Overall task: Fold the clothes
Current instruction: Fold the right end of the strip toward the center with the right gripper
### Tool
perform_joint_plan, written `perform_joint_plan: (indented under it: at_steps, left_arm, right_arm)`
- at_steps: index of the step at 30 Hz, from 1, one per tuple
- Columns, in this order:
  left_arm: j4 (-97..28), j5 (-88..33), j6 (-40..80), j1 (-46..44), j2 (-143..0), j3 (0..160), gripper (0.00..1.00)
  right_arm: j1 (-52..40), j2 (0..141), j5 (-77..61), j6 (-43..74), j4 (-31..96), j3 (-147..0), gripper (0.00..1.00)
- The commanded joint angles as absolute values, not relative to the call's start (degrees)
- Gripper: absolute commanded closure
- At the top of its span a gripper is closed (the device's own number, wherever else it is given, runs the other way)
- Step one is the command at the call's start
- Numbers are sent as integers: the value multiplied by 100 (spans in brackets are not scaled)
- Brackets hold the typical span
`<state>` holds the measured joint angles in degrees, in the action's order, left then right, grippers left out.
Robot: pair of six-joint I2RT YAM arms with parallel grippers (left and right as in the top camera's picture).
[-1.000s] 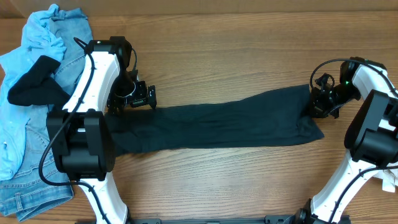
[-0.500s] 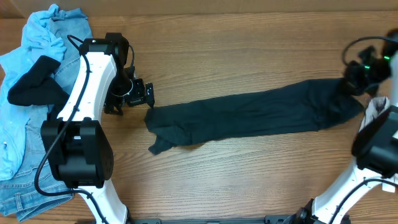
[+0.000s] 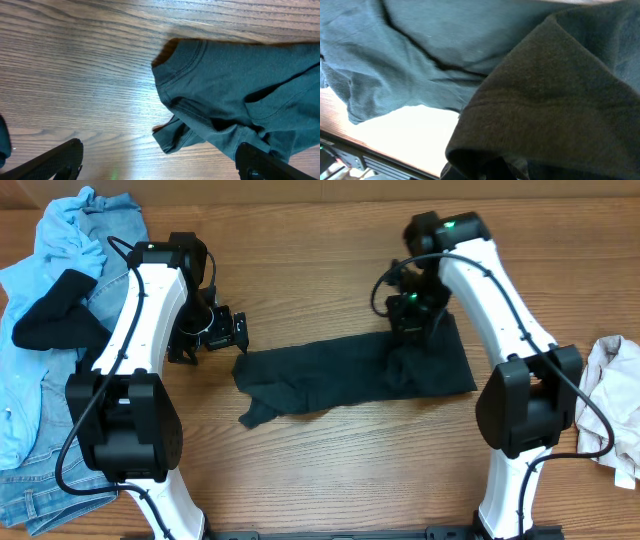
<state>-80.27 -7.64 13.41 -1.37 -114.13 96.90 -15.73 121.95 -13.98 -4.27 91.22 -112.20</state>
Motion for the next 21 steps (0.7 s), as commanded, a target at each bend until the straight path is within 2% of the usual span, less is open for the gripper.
perform_joint_plan:
  at_steps: [1, 3, 4, 7, 10, 15, 19, 21]
  left_arm:
    - [-8042, -709, 1396, -71, -11238, 9819, 0]
    - [-8044, -707, 1396, -71, -11238, 9819, 0]
    - [-8040, -707, 1396, -71, -11238, 9819, 0]
    - [-8044, -707, 1393, -71, -11238, 9819, 0]
    - [-8044, -707, 1393, -71, -11238, 9819, 0]
    - [-8077, -709, 1391, -71, -11238, 9819, 0]
    - [-8543, -963, 1396, -78, -11238, 9813, 0]
    - [-8611, -1382, 1372, -113, -11238, 9749, 0]
  right_arm:
    - [-1782, 11959, -1400, -425, 9013, -10991, 92]
    - [-1909, 11959, -1402, -427, 8947, -10901, 89]
    - [-1979, 11959, -1422, -429, 8921, -10897, 83]
    - [-1997, 11959, -1424, -432, 8899, -10897, 78]
    - [-1997, 11959, -1712, -762, 8882, -10897, 75]
    - [-1900, 11957, -1278, -648, 8877, -10897, 76]
    - [-1459, 11957, 309, 670, 8862, -10897, 76]
    - [-1127, 11957, 375, 738, 8864, -10897, 76]
